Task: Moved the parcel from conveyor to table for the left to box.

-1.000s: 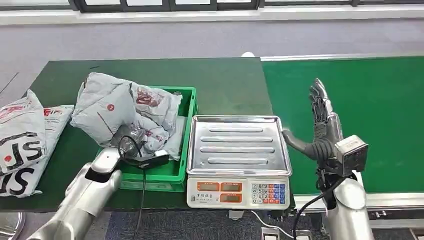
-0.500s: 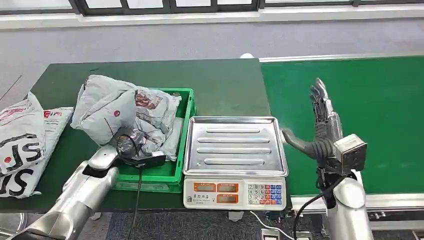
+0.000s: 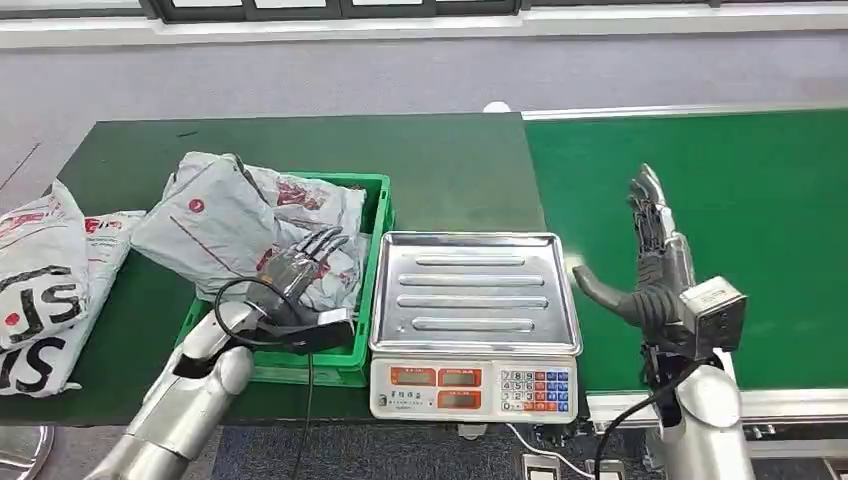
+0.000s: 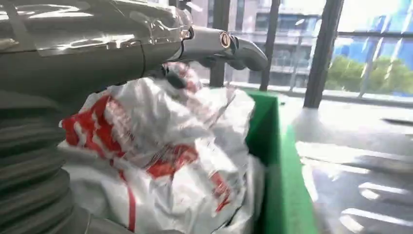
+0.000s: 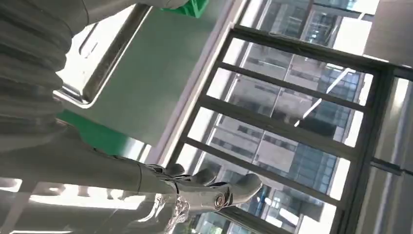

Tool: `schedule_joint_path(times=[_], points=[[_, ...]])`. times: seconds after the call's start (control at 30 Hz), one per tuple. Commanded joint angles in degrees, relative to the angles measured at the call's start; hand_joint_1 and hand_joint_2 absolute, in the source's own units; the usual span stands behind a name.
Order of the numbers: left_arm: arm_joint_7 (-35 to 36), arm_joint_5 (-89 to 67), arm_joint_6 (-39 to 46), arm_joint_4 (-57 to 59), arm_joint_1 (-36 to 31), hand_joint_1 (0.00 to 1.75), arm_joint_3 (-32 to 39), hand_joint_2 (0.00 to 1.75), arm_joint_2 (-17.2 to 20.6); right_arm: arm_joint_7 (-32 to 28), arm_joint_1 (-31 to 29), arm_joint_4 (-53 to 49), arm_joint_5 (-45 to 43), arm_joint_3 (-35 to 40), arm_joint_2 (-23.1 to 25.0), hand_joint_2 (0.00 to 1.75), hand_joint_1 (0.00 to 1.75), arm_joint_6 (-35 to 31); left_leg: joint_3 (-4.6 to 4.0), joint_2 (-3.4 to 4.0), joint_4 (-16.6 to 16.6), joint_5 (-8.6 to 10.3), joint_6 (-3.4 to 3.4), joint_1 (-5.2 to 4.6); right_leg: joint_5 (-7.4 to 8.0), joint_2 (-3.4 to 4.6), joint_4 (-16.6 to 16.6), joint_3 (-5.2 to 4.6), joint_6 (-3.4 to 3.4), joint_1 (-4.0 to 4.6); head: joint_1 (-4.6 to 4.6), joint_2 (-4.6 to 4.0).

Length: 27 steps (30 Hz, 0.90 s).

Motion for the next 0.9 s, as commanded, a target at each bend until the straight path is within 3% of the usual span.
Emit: schedule_joint_path(times=[0.03, 0.17, 0.2, 0.77, 0.9], points=[[-0.4, 0.6, -0.8, -4.0, 0.9, 0.0, -1.3, 1.75, 0.0, 0.3, 0.1, 0.1, -0.1, -2.9, 0.0, 1.75, 0.0, 0.2, 0.0, -0.09, -0.1, 0.0, 0.02, 0.05, -0.02, -0.14, -0.1, 0.06, -0.02, 0.06, 0.0, 0.0], [-0.2, -0.5, 0.0, -5.0, 1.3, 0.0, -0.1, 1.75, -0.4, 0.3, 0.7, -0.5, 0.3, -3.2, 0.5, 1.75, 0.0, -0.1, -0.03, -0.09, -0.1, 0.0, 0.03, 0.09, -0.01, -0.15, -0.2, 0.05, -0.01, 0.11, 0.0, 0.0], [0.1, -1.1, 0.5, -5.1, 1.4, 0.0, 0.0, 0.0, -0.4, 0.3, 0.7, -0.6, 0.3, -3.3, 0.6, 1.75, 0.0, 0.0, -0.05, -0.06, 0.0, -0.02, 0.02, 0.07, -0.03, -0.1, -0.1, 0.01, -0.01, 0.09, 0.0, 0.0], [0.1, -1.0, 0.5, -5.4, 1.6, 0.0, 0.9, 0.0, -1.0, 0.3, 0.8, -0.8, 0.3, -3.6, 0.8, 1.75, 0.0, 0.0, -0.11, -0.04, 0.0, -0.01, 0.03, 0.03, -0.04, -0.09, -0.1, -0.05, 0.03, 0.05, 0.0, 0.0], [-7.9, 9.7, 6.3, -9.7, 3.3, 0.0, 6.3, 0.0, -4.8, 0.4, 1.3, -1.2, 0.7, -3.7, 1.3, 1.75, 0.0, 0.1, -0.11, -0.04, 0.0, -0.02, 0.04, 0.06, -0.04, -0.1, -0.1, -0.02, 0.03, 0.08, 0.0, 0.0]])
